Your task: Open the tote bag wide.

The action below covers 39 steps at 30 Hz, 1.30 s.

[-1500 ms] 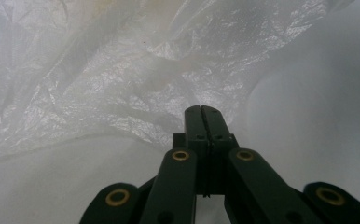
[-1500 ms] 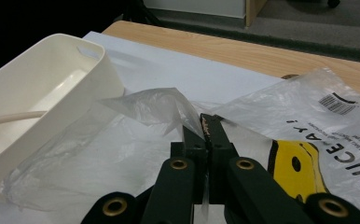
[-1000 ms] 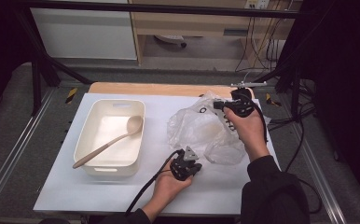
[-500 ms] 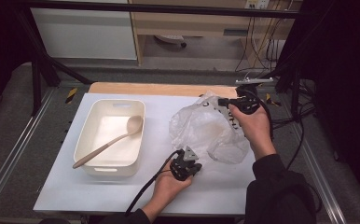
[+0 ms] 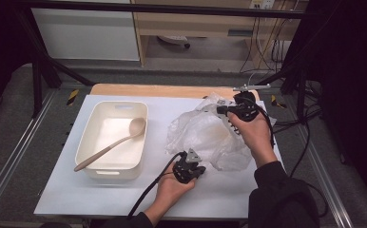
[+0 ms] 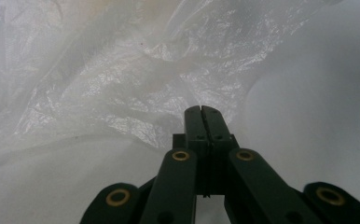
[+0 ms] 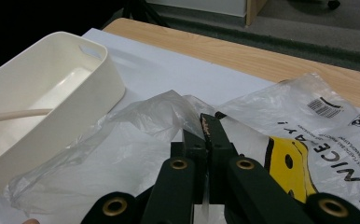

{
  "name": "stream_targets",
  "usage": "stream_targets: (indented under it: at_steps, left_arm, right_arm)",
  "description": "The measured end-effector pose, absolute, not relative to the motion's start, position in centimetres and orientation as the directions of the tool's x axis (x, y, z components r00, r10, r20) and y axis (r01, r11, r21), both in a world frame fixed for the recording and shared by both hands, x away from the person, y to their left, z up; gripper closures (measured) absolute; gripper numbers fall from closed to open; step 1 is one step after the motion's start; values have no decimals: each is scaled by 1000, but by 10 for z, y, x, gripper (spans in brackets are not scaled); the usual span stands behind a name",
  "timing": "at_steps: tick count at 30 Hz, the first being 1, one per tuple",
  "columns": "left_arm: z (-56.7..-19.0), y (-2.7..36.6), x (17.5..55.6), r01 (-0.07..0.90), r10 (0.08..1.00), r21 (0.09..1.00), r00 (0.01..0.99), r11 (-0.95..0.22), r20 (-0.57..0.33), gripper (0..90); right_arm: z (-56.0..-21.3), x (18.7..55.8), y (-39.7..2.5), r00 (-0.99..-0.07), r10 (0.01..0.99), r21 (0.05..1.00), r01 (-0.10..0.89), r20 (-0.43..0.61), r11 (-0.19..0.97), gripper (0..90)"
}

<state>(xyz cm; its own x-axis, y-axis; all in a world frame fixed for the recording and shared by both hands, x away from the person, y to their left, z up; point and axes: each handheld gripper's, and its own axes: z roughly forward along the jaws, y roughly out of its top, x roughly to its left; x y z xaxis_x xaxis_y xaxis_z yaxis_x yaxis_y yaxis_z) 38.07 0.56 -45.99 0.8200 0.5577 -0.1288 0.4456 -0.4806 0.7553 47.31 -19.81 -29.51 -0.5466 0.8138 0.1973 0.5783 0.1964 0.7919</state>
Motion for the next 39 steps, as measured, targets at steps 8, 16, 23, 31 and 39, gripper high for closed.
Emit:
stream_targets:
  at_steps: [8,16,23,31,39]
  left_arm:
    - [-454,7,377,438,555,769,822,-466,-131,900]
    - [-443,11,372,421,549,786,827,-453,-126,900]
    - [-430,22,368,412,549,797,827,-441,-124,900]
    - [-409,38,361,412,546,812,825,-413,-141,900]
    - [-382,60,359,401,584,827,804,-394,-111,787]
  right_arm:
    - [-301,470,-198,-548,810,789,584,208,192,900]
    - [-309,465,-195,-557,803,779,593,213,204,900]
    - [-313,462,-193,-560,800,772,599,215,211,900]
    - [-322,456,-195,-561,797,764,608,224,214,900]
    - [-325,453,-198,-561,795,760,614,231,212,900]
